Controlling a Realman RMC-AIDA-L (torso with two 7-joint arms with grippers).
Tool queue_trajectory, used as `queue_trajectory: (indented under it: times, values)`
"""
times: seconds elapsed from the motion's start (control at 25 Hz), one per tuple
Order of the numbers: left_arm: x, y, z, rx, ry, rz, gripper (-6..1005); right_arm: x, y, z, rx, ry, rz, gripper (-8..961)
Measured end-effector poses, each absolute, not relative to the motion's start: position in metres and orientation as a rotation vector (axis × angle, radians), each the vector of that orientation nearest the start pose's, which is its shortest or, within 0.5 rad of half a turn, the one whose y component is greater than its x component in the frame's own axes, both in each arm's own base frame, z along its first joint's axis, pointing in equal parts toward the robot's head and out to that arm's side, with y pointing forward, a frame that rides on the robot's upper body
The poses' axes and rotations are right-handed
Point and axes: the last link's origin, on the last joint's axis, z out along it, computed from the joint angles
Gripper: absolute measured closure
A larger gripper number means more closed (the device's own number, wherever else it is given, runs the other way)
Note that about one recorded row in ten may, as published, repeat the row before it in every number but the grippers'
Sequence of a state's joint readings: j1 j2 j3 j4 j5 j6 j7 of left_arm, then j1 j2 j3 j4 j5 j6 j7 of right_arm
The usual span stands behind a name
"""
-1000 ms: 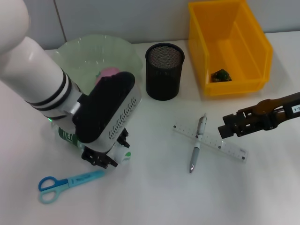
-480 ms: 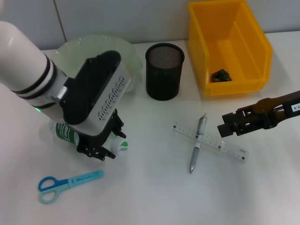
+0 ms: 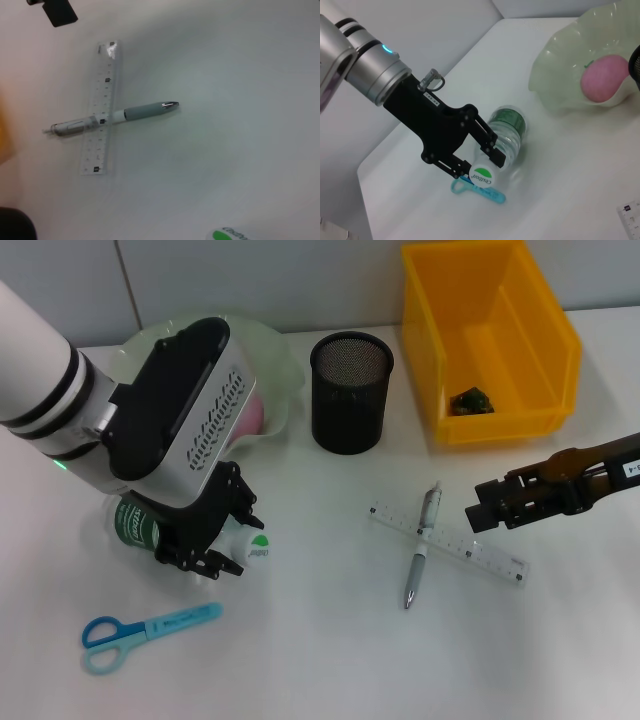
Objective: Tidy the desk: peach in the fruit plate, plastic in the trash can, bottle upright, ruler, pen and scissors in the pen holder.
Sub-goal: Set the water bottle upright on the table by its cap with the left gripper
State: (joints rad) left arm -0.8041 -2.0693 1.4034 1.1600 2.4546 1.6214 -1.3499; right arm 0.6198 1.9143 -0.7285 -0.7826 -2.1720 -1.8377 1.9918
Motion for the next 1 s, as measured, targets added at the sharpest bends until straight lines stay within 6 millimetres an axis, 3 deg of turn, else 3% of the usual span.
queue_trajectory:
  times: [1.0]
  values:
    - [-0.134,0.377,0.012,-2.998,0.680,0.398,546,0.250,0.337,0.070,-2.883,1.190,0.397,191]
